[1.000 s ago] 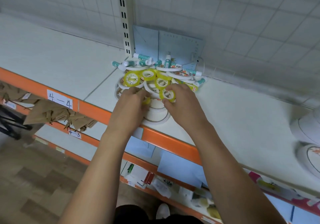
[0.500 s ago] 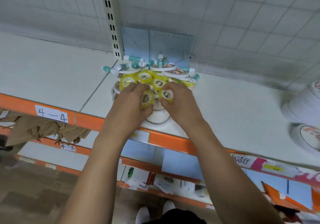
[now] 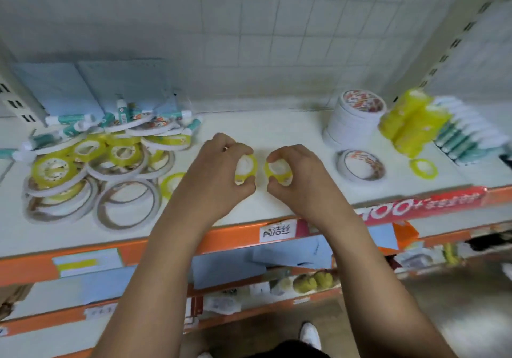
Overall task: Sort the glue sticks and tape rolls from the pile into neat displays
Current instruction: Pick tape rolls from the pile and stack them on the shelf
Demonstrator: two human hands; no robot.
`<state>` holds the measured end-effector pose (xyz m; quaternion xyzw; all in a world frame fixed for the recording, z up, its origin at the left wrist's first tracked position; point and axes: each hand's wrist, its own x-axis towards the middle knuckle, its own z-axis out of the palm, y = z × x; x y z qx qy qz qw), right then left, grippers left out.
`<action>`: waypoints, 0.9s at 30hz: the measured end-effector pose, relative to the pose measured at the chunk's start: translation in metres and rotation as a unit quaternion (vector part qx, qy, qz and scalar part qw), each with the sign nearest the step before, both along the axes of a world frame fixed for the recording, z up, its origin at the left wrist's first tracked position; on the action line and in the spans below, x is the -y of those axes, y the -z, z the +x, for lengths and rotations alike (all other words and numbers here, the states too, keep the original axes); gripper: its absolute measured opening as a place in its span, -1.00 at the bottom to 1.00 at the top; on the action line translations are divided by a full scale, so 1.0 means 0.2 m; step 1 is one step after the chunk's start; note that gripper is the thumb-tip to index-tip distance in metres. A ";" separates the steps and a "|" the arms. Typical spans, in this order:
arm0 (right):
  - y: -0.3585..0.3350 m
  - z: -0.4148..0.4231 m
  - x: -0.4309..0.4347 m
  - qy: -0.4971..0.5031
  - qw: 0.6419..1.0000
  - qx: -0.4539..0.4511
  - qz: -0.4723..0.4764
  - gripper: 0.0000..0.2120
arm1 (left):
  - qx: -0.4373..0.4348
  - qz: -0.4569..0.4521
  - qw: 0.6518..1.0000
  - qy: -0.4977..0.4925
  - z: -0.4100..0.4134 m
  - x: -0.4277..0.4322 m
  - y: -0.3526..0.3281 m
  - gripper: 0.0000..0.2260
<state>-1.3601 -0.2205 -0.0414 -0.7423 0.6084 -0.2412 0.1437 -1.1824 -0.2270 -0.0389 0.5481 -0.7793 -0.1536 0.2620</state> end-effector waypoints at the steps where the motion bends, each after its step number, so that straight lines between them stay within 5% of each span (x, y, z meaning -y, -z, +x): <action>1: -0.01 -0.10 0.00 0.014 1.000 -0.003 -0.004 -0.69 | -0.004 -0.001 1.000 0.014 -0.10 0.02 -0.01 -0.58; 15: 0.06 -1.43 0.06 0.095 0.995 0.002 -0.006 -0.67 | -0.007 0.012 0.996 0.088 -1.40 0.17 0.01 -0.62; 27: 0.18 -1.71 0.19 0.032 0.999 0.016 0.023 -0.43 | 0.025 0.024 0.999 0.015 -1.71 0.23 0.06 -0.57</action>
